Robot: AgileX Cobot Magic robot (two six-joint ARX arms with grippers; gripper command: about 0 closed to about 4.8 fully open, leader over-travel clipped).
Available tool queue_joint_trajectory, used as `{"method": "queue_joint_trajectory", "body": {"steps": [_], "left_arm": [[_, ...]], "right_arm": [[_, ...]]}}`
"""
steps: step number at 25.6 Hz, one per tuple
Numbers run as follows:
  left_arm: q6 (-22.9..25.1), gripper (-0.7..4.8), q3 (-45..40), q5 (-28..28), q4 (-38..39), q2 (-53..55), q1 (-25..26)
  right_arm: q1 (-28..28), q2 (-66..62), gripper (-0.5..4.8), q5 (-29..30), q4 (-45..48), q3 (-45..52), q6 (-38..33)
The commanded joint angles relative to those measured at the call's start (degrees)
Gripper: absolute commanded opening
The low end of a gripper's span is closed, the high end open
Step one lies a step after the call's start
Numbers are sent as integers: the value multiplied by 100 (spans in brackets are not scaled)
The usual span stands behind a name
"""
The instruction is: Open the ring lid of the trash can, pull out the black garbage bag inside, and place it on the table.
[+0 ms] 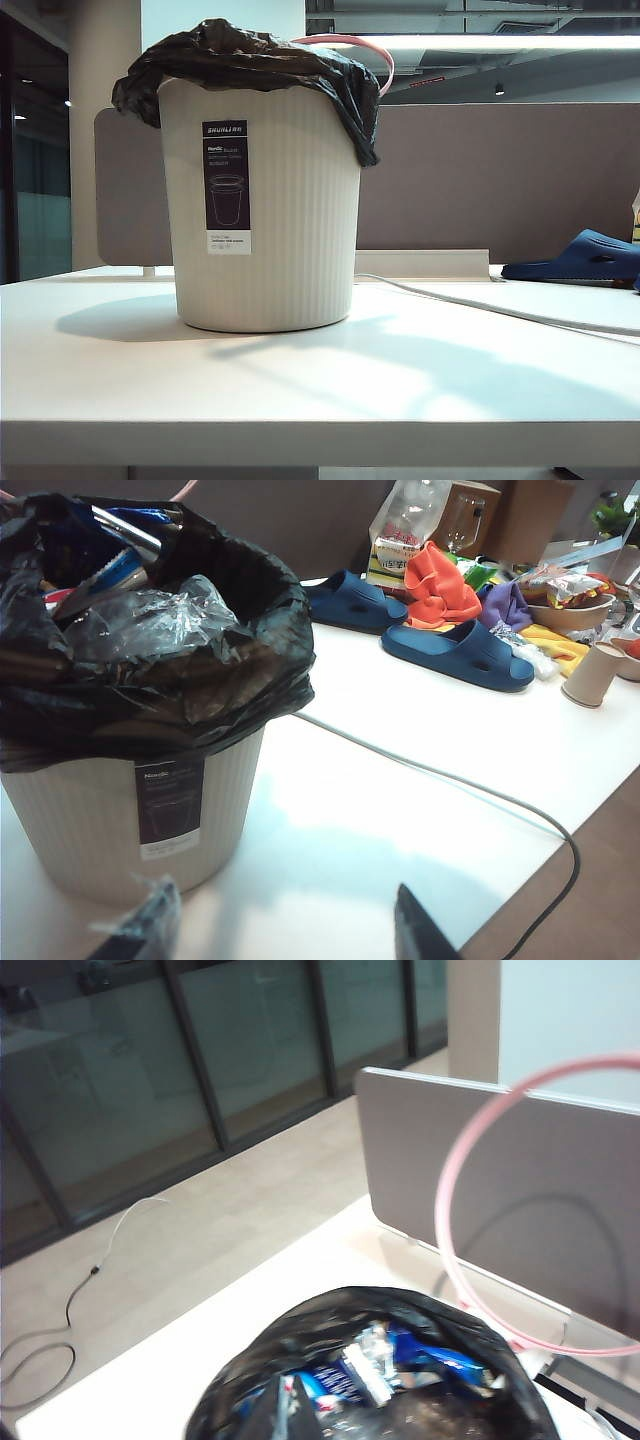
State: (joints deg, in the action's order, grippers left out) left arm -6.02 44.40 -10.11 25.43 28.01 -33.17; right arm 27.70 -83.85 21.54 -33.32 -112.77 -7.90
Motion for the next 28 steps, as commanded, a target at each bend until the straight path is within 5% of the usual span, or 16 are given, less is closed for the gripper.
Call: {"method": "queue_joint_trajectory", "body": {"steps": [1,7,17,25,28], "left_arm": [[-31,273,11,-160,-212,0,0],[-59,273,11,-170,-476,90,0],[-155,273,11,-205,-896,710,0],[-105,273,11,-267,-1176,1274,17],[-90,273,11,-310,-1200,1414,160]], "right_arm": [[323,391,-1,-435,210,385,232],[527,1311,-1,-542,1121,1961,162],[531,2778,-1,-791,3912,5381,-1158],[531,2605,1,-640,5115,6483,-2015],[531,2398,50,-483,5530,6679,-2487]]}}
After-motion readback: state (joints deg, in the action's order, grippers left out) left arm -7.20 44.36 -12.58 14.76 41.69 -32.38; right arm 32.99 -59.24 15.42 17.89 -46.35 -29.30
